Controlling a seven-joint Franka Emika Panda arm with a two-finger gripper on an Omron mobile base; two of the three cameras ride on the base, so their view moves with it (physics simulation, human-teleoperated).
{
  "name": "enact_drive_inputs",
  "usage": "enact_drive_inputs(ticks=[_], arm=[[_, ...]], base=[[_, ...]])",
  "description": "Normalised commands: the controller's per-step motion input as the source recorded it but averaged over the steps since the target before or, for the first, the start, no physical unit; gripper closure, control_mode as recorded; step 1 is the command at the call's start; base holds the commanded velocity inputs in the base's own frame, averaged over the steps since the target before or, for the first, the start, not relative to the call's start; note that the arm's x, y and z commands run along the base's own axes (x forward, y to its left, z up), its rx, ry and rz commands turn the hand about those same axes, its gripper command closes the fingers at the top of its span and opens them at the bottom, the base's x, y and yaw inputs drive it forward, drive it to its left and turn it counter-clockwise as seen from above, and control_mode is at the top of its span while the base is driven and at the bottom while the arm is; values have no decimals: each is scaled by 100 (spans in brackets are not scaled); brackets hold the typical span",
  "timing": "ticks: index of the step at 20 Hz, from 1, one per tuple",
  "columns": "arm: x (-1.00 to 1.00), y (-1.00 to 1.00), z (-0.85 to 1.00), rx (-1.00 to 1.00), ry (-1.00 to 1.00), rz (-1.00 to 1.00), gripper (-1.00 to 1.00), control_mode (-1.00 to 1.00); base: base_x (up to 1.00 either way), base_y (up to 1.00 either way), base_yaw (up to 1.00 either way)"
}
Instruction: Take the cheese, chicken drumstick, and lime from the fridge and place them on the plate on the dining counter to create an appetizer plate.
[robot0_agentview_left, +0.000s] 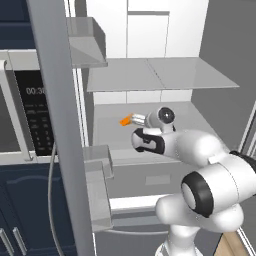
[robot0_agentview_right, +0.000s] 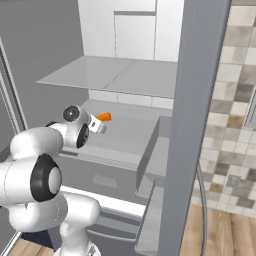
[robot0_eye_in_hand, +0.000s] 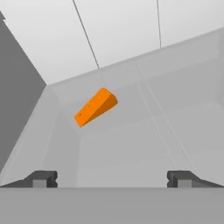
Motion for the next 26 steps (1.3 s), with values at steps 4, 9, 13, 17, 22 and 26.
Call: enact_drive_inputs(ticks=[4, 9, 13, 17, 22, 26], arm=[[46, 21, 0, 0, 1, -9, -100, -100], [42, 20, 0, 0, 5, -8, -100, -100], [39, 14, -1, 0, 10, -7, -100, -100], [42, 17, -11, 0, 9, -7, -100, -100], [38, 18, -27, 0, 8, -6, -100, -100], [31, 15, -32, 0, 6, -6, -100, -100]], base=[[0, 0, 0], [0, 0, 0], [0, 0, 0], [0, 0, 0], [0, 0, 0], [0, 0, 0]])
